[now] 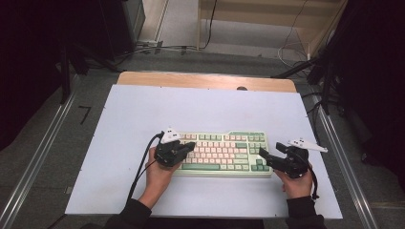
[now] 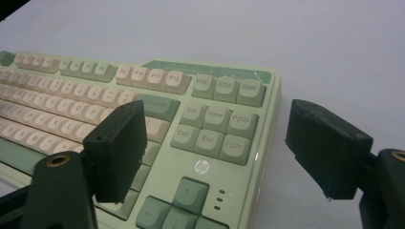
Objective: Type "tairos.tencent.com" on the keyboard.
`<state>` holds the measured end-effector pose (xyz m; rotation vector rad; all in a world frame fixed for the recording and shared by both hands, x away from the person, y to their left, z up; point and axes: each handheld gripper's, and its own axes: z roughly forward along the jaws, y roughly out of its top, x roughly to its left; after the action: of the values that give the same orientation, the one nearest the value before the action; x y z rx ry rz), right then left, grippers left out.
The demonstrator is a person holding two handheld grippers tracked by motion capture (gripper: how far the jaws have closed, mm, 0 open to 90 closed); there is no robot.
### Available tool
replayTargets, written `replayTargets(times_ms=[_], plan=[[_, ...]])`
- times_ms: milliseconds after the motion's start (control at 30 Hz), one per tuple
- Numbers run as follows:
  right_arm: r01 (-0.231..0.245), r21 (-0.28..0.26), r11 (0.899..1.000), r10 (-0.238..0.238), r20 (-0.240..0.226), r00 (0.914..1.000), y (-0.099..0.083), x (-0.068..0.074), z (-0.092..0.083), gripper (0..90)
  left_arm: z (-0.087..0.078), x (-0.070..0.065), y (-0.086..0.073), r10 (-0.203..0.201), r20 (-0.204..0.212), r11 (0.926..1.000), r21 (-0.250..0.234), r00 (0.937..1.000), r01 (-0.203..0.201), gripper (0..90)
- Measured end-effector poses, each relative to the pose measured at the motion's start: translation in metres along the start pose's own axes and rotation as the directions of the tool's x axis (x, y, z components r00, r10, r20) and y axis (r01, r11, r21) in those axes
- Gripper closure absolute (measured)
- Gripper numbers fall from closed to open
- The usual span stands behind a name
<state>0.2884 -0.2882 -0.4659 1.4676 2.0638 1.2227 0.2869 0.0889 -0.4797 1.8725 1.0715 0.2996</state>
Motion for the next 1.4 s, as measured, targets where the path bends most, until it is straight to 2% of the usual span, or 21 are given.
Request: replayTargets(times_ms=[133, 433, 633, 700, 800, 867, 967, 1033, 1133, 1300, 1400], plan=[[0.003, 0.005, 1.0, -0.003, 0.003, 1.0, 0.0, 0.001, 0.001, 20.1, 0.01, -0.001, 0.0, -0.005, -0.003, 0.9995, 0.031, 1.0, 0.005, 90.0], [0.002, 0.002, 1.0, -0.002, 0.002, 1.0, -0.001, 0.0, 0.0, 20.1, 0.021, -0.003, 0.0, 0.013, -0.026, 0.9979, 0.064, 0.9996, -0.011, 90.0], [0.002, 0.005, 1.0, -0.002, 0.003, 1.0, -0.001, 0.0, 0.001, 20.1, 0.023, -0.004, 0.0, 0.021, -0.035, 0.9976, 0.067, 0.9992, -0.018, 90.0], [0.001, 0.003, 1.0, -0.001, 0.001, 1.0, -0.001, 0.0, 0.001, 20.1, 0.025, -0.005, -0.001, 0.032, -0.042, 0.9959, 0.086, 0.9986, -0.029, 90.0], [0.003, 0.006, 1.0, -0.003, 0.002, 1.0, -0.001, 0.0, 0.001, 20.1, 0.024, -0.004, 0.0, 0.023, -0.035, 0.9964, 0.082, 0.9991, -0.02, 90.0], [0.004, 0.004, 1.0, -0.004, 0.003, 1.0, -0.001, 0.0, 0.0, 20.1, 0.021, -0.003, 0.001, 0.007, -0.022, 0.998, 0.063, 0.9997, -0.005, 89.6], [0.0, 0.001, 1.0, 0.0, 0.002, 1.0, -0.001, 0.0, 0.0, 20.1, 0.017, -0.003, 0.003, 0.0, -0.02, 0.9992, 0.04, 0.9998, 0.001, 79.2], [-0.001, 0.003, 1.0, 0.001, 0.002, 1.0, -0.001, -0.001, 0.0, 20.1, 0.009, -0.003, 0.005, -0.017, -0.053, 0.9999, 0.002, 0.9985, 0.017, 63.9], [0.003, 0.001, 1.0, -0.003, 0.002, 1.0, -0.001, 0.0, 0.0, 20.1, 0.005, -0.001, 0.007, -0.026, -0.072, 0.9996, -0.017, 0.9971, 0.024, 46.2], [0.002, 0.005, 1.0, -0.003, 0.004, 1.0, -0.001, 0.0, 0.001, 20.1, -0.004, 0.003, 0.008, -0.039, -0.078, 0.9988, -0.033, 0.9962, 0.037, 35.7], [0.002, 0.006, 1.0, -0.002, 0.004, 1.0, -0.001, 0.0, 0.001, 20.1, -0.01, 0.005, 0.007, -0.047, -0.072, 0.9983, -0.038, 0.9963, 0.044, 34.8]])
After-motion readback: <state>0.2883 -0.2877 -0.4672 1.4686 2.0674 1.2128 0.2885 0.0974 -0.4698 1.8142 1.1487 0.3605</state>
